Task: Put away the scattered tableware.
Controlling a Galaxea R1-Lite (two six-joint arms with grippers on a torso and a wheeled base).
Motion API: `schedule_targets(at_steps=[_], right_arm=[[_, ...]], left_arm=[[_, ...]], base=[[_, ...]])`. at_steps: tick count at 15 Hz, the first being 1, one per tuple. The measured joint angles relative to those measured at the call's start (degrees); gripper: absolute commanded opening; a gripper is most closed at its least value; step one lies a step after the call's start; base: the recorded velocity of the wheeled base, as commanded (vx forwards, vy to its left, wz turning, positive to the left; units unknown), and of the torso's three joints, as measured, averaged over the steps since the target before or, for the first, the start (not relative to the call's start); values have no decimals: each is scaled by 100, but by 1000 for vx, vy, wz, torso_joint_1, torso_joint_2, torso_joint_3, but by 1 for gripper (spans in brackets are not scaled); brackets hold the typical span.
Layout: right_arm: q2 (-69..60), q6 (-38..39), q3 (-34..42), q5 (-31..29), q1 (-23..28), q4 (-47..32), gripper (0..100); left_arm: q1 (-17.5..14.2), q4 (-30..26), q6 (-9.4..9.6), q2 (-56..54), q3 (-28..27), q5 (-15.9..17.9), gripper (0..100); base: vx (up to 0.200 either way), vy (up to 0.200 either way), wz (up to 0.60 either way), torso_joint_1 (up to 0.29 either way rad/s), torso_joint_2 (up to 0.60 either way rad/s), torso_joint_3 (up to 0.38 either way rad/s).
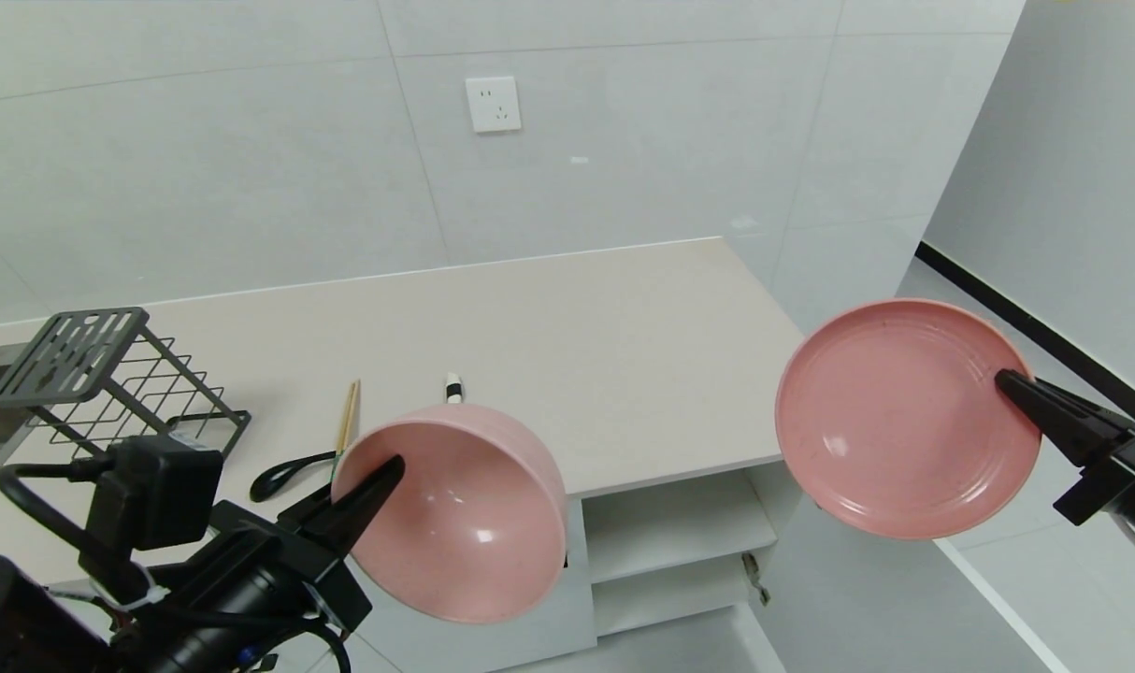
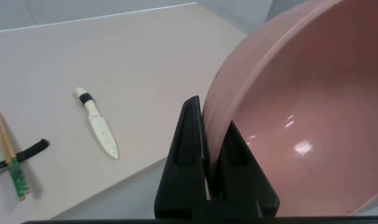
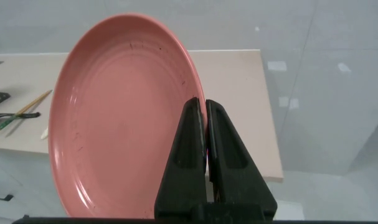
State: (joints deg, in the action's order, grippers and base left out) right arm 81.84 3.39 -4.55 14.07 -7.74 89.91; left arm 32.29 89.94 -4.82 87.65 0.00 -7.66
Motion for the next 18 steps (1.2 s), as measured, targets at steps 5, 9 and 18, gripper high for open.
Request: schedule_targets(at_steps=[5,9,18], right_arm=[[-2,-83,-2,-4,2,9,0],[7,-83,-2,-9,2,6,0],[7,-83,-7,-11,2,4,0]], left_arm=[[0,5,4,0,0,2,0],[-2,2,2,2,0,2,0],[-2,-2,6,5,-2,5,0]], base=[[0,0,0,-23,45,23],[0,0,0,-118,243,118],[0,0,0,-121,244,121]])
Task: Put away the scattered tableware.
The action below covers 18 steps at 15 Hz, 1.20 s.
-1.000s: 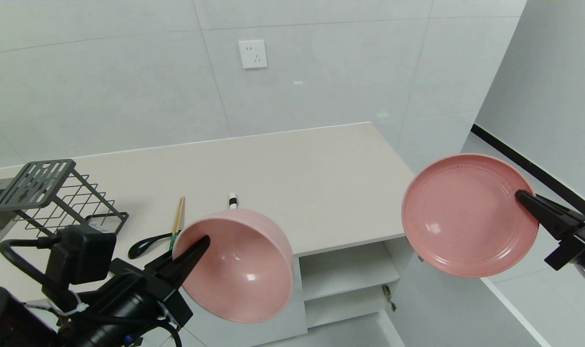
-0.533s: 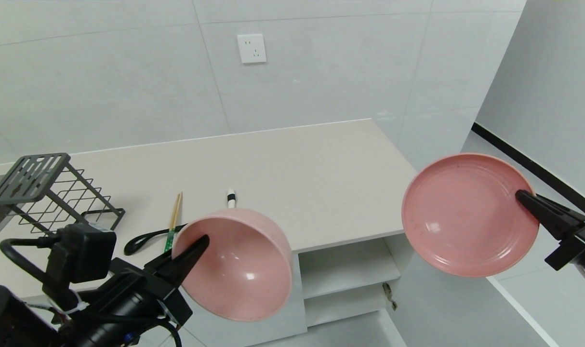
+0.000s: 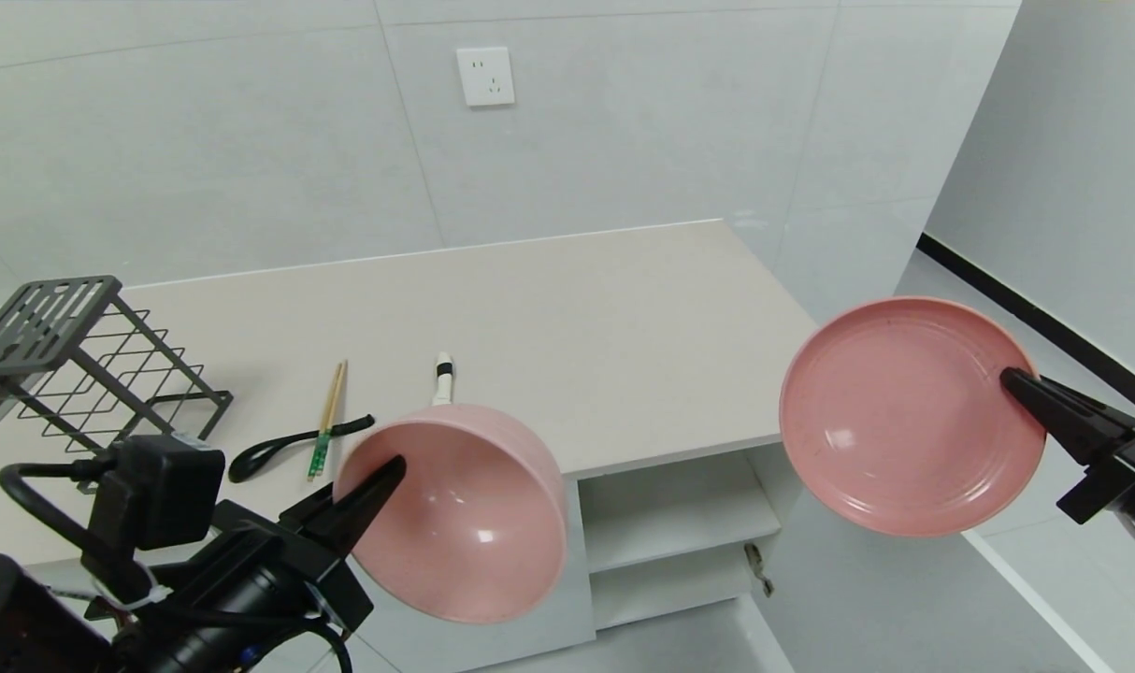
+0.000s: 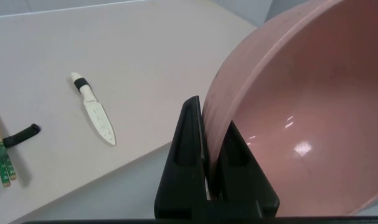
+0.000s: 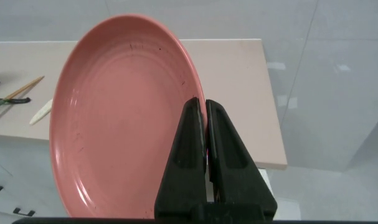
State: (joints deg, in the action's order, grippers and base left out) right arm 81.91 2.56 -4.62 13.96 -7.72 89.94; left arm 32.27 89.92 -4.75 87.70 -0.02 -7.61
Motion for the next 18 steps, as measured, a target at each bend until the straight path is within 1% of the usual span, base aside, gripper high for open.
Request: schedule_targets(at_steps=[3,12,18], right_arm=[[4,0,2,7,0,0,0],[10,-2,44,10,0,-2,0],[30,-144,82,7,-7,0,0]], left_arm=[[-2,0,-2,0,2,-2,0],[-2,2,0,1,2,-2,0],[-2,2,-4,30,2,-2,0]], base=[[0,0,0,-211,427,209],[0,0,0,-271,548,266],[0,0,0,-261,507,242]])
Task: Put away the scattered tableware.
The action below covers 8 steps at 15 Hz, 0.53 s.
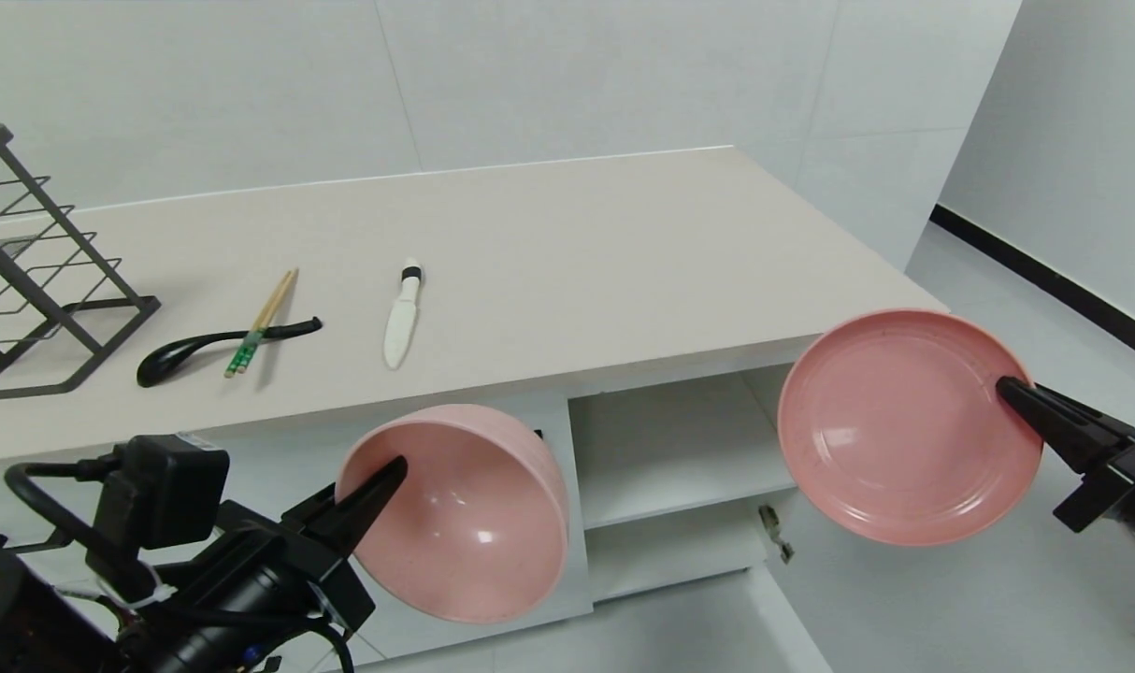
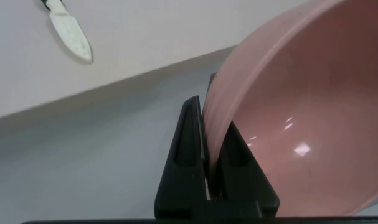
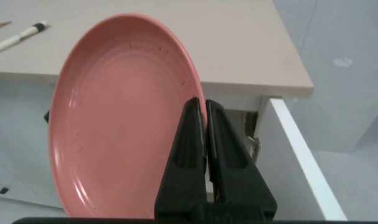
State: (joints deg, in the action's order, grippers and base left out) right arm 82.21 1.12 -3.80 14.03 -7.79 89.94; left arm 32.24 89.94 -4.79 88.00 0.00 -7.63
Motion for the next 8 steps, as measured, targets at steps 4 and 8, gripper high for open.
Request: schedule_targets(at_steps=[4,8], right_arm=[[11,-6,26,0,-4,-2,0],[12,-6,37,2,-4,-2,0]], left_arm=[[0,-4,0,4,0,2,0],[0,-6,1,0,0,2,0]], base=[[0,0,0,-251,477,226],[0,0,0,-244,450,185]])
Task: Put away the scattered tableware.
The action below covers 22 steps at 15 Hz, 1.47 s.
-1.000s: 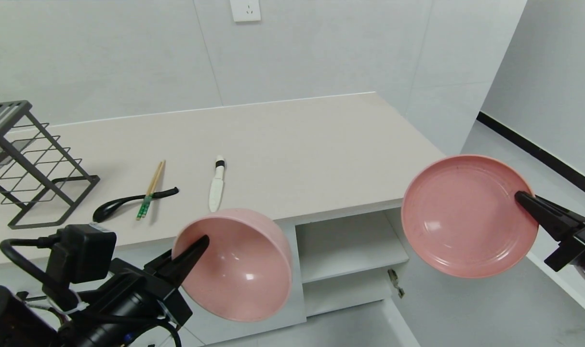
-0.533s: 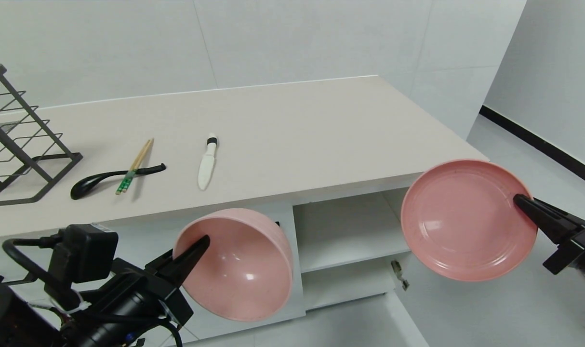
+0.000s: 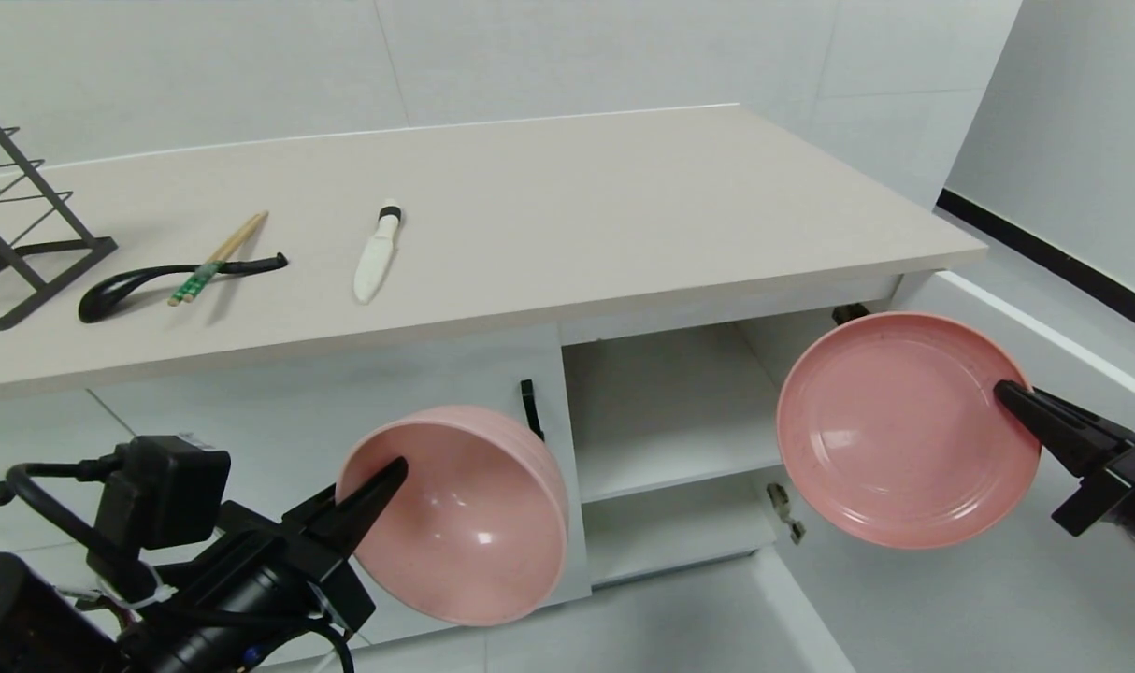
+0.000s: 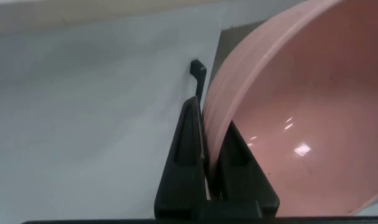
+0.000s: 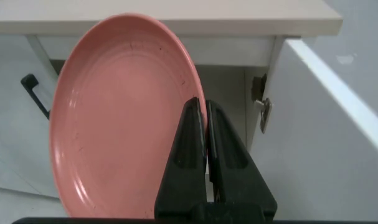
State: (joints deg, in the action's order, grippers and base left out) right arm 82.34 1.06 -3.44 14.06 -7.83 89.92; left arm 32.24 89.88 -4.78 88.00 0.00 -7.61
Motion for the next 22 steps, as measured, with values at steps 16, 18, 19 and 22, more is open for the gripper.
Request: schedule_targets(at_steps=[16,18,19,22], right_arm=[[66,-2,11,-5,4,2,0],[74,-2,11,-2,4,2,0],[79,-2,11,-2,4,0,0],[88,-2,24,0,4,10,0]], left_arm=[[2,4,2,-2,0,-2,0],[6,6,2,6,0,11,0],[9,6,16,13,0,15,0],[13,9,29,13,0,15,0]], base=[[0,0,0,-110,202,72],[0,200,0,2,2,46],[0,200,0,2,2,41],[0,0,0,0,0,0]])
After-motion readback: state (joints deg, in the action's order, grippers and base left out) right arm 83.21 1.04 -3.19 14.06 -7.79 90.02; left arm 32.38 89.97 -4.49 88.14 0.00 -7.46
